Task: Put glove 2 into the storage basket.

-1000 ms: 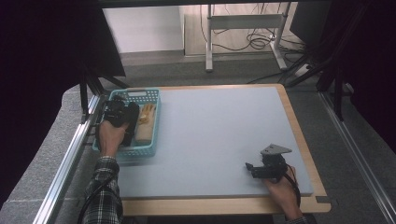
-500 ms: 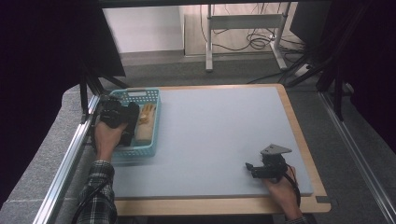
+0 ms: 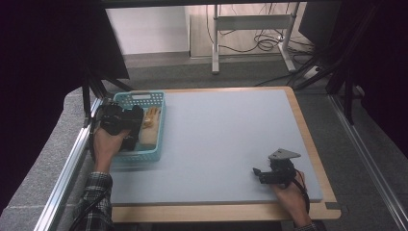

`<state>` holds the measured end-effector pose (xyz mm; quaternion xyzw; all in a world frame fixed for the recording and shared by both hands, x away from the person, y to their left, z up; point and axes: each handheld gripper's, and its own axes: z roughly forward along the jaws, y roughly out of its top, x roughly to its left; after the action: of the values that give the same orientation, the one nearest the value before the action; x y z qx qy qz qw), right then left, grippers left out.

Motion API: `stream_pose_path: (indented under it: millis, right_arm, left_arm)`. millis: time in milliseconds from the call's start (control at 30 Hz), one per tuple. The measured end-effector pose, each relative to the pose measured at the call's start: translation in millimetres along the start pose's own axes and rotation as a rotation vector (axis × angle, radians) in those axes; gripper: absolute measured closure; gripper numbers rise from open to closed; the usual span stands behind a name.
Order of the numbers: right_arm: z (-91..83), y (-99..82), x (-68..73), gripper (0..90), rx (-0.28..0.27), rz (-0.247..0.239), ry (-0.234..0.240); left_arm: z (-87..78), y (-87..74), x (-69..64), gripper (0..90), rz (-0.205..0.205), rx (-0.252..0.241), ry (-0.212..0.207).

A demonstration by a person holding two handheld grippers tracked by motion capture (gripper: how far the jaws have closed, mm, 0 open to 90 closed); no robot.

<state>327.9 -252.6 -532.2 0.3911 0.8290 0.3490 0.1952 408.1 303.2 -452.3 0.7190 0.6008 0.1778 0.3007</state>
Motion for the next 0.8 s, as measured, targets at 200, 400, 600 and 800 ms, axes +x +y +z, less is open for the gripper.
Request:
stream_pose_path:
  millis: [200, 400, 600, 800]
  right_arm:
    - [0.0, 0.0, 0.0, 16.0, 0.0, 0.0, 0.0]
    - [0.0, 0.0, 0.0, 16.0, 0.0, 0.0, 0.0]
    - [0.0, 0.0, 0.0, 16.0, 0.0, 0.0, 0.0]
    - [0.0, 0.0, 0.0, 16.0, 0.0, 0.0, 0.0]
  left_arm:
    - [-5.1, -3.9, -5.3, 12.8, -0.001, -0.023, -0.019]
    - [-10.2, -6.6, -10.9, 7.4, 0.019, -0.045, -0.041]
    - [-15.6, -9.6, -18.2, 5.1, 0.043, -0.063, -0.066]
    - [-20.5, -11.3, -24.0, 4.0, 0.054, -0.078, -0.084]
